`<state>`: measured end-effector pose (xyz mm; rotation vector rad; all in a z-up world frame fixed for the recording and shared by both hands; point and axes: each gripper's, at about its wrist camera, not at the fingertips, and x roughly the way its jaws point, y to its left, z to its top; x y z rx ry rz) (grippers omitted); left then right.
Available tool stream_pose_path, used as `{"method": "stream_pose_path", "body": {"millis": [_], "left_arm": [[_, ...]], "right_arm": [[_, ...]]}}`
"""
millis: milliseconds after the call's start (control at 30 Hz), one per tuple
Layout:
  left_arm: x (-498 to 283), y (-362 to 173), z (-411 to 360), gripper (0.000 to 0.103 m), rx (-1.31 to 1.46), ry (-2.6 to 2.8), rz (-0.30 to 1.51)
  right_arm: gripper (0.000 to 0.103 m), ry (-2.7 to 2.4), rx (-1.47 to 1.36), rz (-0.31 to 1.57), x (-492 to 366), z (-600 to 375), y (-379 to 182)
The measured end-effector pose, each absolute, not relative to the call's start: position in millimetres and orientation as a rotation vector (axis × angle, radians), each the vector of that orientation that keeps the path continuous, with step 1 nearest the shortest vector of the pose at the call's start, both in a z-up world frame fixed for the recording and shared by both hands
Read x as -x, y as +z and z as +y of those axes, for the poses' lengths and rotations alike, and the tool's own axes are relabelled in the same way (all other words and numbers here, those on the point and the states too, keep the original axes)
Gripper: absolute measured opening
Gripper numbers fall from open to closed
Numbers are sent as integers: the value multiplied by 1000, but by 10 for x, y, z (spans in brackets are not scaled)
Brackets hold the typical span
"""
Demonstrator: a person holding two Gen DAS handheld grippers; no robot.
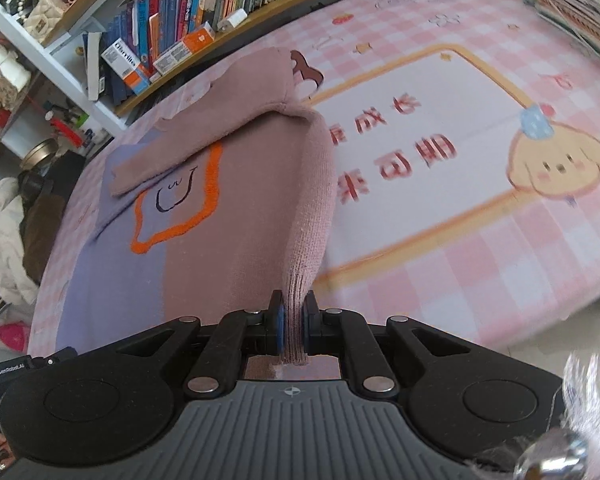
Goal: Fold clothes
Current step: 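Lift the hem with both grippers and fold it up toward the collar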
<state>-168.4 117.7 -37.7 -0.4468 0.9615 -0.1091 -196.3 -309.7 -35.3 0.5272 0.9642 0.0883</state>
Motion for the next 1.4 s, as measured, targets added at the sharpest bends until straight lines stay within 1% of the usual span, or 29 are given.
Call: {"method": "stream_pose_path", "body": {"millis": [167, 400, 467, 567, 733, 900, 1033, 1167, 1400], "left_arm": [[1968, -419, 1193, 5, 474, -85, 981], [2163, -455, 1176, 5, 492, -78, 999], [2165, -440, 1183, 5, 503, -72, 990], [2107, -329, 1202, 5, 531, -81, 933], [1818, 12, 1241, 5, 607, -125, 784], [1340, 294, 1236, 5, 687, -155, 635], [887, 395, 1141, 5, 667, -171, 600], [509, 430, 1117, 5, 662, -181, 597], [32, 310, 1089, 5, 653, -194, 653]], "right_arm": [[8, 115, -542, 1005, 2211, -3189, -385], [8, 152, -577, 1080, 2378, -3355, -438], [8, 165, -568, 1091, 2375, -3361, -418], [8, 190, -570, 1056, 2320, -3370, -319], [8, 231, -639, 910, 2080, -3432, -7], [8, 230, -700, 753, 1690, -3509, 279], [8, 210, -771, 693, 1273, -3567, 410], [8, 177, -762, 665, 895, -3553, 477], [8, 93, -771, 690, 419, -3503, 347]]}}
